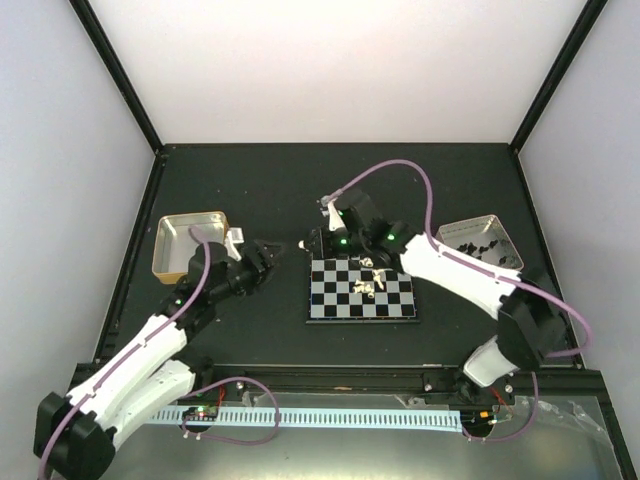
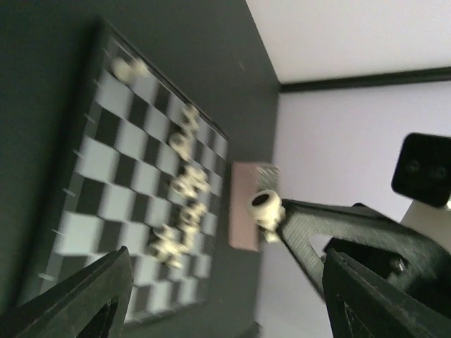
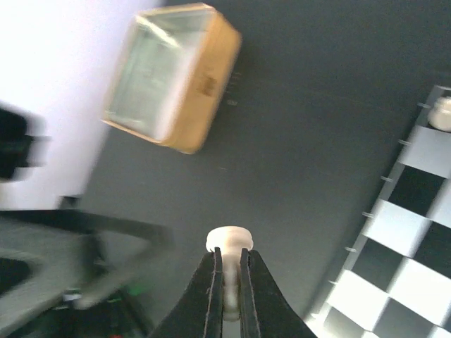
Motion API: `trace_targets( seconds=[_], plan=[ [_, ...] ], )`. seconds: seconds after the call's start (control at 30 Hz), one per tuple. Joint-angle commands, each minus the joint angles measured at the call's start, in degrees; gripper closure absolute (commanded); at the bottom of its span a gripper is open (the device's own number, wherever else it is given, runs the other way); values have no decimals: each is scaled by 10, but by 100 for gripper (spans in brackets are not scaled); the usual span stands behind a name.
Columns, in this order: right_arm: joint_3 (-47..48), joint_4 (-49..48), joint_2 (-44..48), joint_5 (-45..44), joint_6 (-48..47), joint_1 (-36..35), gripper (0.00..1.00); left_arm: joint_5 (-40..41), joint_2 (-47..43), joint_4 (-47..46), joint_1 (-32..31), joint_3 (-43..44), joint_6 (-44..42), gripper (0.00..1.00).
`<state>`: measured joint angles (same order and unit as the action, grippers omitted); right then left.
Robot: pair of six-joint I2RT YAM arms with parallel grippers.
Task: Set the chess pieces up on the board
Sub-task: Place the chess piece on the chessboard.
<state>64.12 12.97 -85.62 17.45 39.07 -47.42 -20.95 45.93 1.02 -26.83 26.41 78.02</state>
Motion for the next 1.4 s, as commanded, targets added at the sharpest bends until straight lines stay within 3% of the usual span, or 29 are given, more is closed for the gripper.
trace_targets(
  seconds=[0.0, 0.17, 0.47, 0.9, 1.17, 1.37],
  plan=[
    [83, 239, -89, -81, -57, 15, 99, 178, -68, 173, 8, 24, -182, 23],
    [172, 300, -184, -97, -43, 20, 99, 256, -139, 256, 14, 37, -304, 19],
    [331, 401, -346, -136, -3, 39, 99, 262, -165, 340, 19, 100, -443, 18],
    [473, 474, -443, -130, 21, 57, 99, 257, -143, 350, 20, 104, -487, 17],
    [489, 476, -462, -127, 29, 58, 96, 259, -139, 342, 21, 101, -497, 16],
    [498, 478, -470, -122, 29, 59, 81, 257, -139, 341, 24, 98, -499, 16]
  ],
)
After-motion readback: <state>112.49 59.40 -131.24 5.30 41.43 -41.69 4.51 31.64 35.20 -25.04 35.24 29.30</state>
